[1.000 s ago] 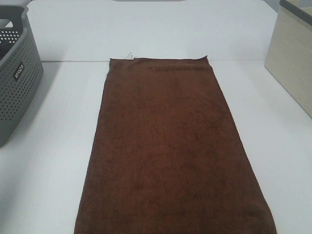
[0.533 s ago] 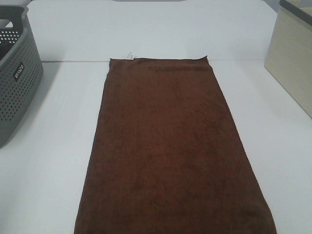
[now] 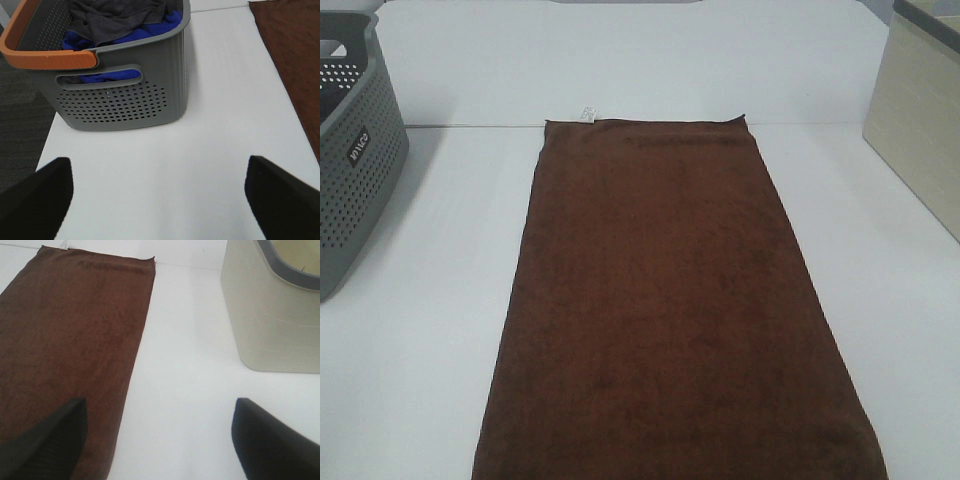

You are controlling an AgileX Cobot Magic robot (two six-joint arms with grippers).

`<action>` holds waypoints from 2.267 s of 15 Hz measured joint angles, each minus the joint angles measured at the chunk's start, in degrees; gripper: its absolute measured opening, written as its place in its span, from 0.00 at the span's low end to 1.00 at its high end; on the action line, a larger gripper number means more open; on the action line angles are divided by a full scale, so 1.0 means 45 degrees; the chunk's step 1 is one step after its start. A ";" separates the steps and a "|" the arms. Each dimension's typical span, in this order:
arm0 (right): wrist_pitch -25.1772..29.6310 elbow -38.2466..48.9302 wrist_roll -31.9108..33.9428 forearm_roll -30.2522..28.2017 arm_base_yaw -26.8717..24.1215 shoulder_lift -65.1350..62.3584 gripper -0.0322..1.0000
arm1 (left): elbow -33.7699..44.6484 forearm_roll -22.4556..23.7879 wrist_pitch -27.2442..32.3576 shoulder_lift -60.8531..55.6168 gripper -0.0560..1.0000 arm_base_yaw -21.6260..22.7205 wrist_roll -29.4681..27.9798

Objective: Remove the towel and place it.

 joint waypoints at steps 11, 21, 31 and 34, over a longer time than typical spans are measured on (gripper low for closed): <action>0.1910 0.0255 -0.0038 0.0013 0.0000 -0.0624 0.78 | 0.0178 -0.0306 0.0395 -0.0777 0.86 0.0000 -0.0395; 0.1859 0.0242 -0.0038 -0.0586 -0.0929 -0.1961 0.78 | 0.0178 -0.0688 0.0395 -0.0777 0.86 0.0000 -0.0458; 0.1872 0.0242 -0.0038 -0.0598 -0.0942 -0.1986 0.78 | 0.0178 -0.0688 0.0407 -0.0777 0.86 0.0000 -0.0458; 0.1872 0.0242 -0.0038 -0.0598 -0.0942 -0.1986 0.78 | 0.0178 -0.0688 0.0407 -0.0777 0.86 0.0000 -0.0458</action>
